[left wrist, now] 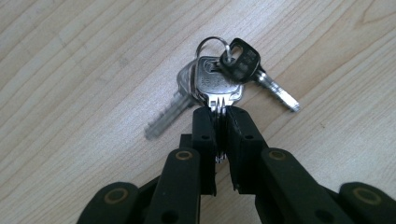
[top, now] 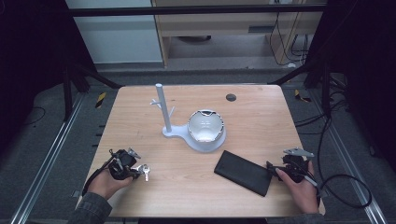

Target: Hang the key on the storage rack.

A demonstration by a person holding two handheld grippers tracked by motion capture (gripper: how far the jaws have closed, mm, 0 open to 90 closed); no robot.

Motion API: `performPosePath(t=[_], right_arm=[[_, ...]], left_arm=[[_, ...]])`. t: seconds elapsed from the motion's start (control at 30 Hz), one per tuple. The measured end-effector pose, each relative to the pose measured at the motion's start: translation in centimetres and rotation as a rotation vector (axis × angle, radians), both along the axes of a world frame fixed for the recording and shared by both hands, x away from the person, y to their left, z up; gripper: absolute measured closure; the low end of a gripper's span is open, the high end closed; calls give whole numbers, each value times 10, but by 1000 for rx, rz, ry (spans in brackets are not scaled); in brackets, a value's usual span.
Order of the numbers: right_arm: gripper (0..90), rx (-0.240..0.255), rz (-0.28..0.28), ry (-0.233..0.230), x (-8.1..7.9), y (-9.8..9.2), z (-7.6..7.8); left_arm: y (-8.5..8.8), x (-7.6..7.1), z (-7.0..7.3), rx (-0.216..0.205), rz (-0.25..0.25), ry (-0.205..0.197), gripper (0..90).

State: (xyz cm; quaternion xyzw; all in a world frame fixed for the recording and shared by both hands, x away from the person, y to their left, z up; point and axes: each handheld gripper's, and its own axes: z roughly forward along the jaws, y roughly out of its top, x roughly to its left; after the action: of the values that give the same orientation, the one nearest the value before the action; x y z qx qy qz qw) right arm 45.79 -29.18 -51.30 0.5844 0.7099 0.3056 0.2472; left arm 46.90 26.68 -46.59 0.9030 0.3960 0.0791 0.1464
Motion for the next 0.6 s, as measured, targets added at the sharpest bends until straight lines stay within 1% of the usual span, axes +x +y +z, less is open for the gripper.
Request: performPosePath(t=[0.07, 0.1, 0.17, 0.2, 0.23, 0.27, 0.33, 0.4, 0.43, 0.47, 0.5, 0.57, 0.6], right_arm=[[8, 0, 0, 0, 0, 0, 0], [8, 0, 0, 0, 0, 0, 0], [8, 0, 1, 0, 0, 0, 0], [8, 0, 0, 0, 0, 0, 0], [7, 0, 1, 0, 0, 0, 0], [8, 0, 1, 0, 0, 0, 0], [8, 0, 0, 0, 0, 0, 0], [8, -3, 1, -2, 0, 0, 0], [8, -2, 1, -1, 0, 0, 0], [8, -2, 1, -1, 0, 0, 0], [8, -3, 2, -2, 0, 0, 0], [8, 0, 1, 0, 0, 0, 0], [8, 0, 1, 0, 0, 0, 0]], left_arm=[[0, 0, 0, 4, 3, -7, 824], [-1, 0, 1, 12, -2, -11, 824], [-2, -2, 4, 0, -7, -24, 826], [-2, -3, 6, 8, -14, -27, 827], [-3, -4, 8, 4, -24, -30, 842], [-4, -5, 10, 16, -32, -38, 884], [-6, -5, 10, 46, -56, -23, 890], [-7, -4, 9, 52, -61, -19, 891], [-7, -4, 9, 52, -62, -18, 891], [-6, -3, 10, 47, -54, -30, 892], [-6, -3, 11, 40, -55, -29, 891], [-6, -3, 16, 35, -53, -42, 892], [-6, -3, 21, 37, -55, -49, 892]])
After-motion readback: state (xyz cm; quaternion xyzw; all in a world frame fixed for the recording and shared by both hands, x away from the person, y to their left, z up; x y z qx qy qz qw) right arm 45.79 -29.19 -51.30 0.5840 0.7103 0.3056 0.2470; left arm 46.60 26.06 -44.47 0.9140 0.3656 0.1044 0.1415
